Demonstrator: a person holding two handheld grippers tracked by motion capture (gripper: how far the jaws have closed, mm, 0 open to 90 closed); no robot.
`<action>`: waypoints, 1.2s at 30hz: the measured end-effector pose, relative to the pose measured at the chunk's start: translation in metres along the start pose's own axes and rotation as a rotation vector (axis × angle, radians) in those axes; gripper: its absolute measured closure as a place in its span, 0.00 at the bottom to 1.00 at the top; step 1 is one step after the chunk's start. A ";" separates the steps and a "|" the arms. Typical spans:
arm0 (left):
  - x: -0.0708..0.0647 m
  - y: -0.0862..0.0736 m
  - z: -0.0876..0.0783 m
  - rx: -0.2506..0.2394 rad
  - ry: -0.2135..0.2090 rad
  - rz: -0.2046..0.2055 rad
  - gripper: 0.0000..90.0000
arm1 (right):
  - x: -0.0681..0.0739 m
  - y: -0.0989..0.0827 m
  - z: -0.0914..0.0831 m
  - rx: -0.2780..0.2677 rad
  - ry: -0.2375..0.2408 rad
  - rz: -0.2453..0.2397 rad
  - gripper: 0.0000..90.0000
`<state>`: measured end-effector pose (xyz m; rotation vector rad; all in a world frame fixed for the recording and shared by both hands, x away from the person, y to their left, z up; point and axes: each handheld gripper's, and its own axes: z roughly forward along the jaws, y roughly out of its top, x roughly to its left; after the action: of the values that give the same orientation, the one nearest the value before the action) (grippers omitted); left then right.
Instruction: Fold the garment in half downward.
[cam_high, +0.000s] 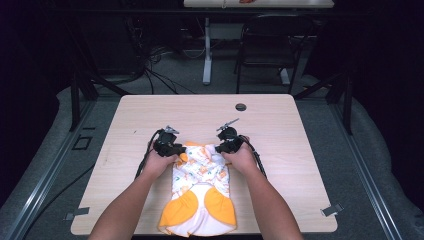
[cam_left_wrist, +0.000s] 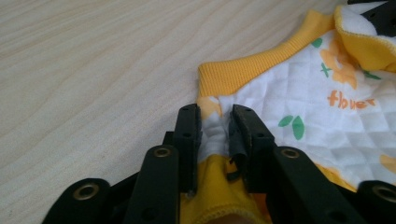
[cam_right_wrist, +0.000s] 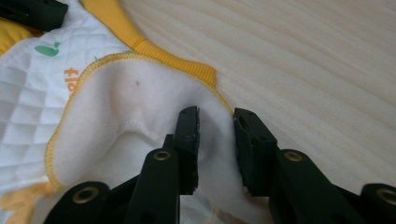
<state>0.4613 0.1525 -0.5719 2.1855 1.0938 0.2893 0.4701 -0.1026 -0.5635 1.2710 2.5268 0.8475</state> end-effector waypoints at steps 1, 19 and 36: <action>0.000 0.000 0.000 0.002 -0.002 -0.004 0.83 | -0.001 0.000 0.000 0.005 0.009 0.000 0.81; 0.000 0.004 -0.015 -0.014 -0.024 -0.033 0.95 | 0.008 0.006 -0.016 -0.023 0.008 -0.063 0.97; -0.003 0.040 -0.060 -0.128 -0.005 0.017 0.95 | 0.012 0.027 -0.064 -0.114 -0.039 -0.151 0.97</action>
<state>0.4564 0.1608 -0.5002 2.0814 1.0260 0.3512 0.4553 -0.1066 -0.4943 1.0382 2.4682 0.9083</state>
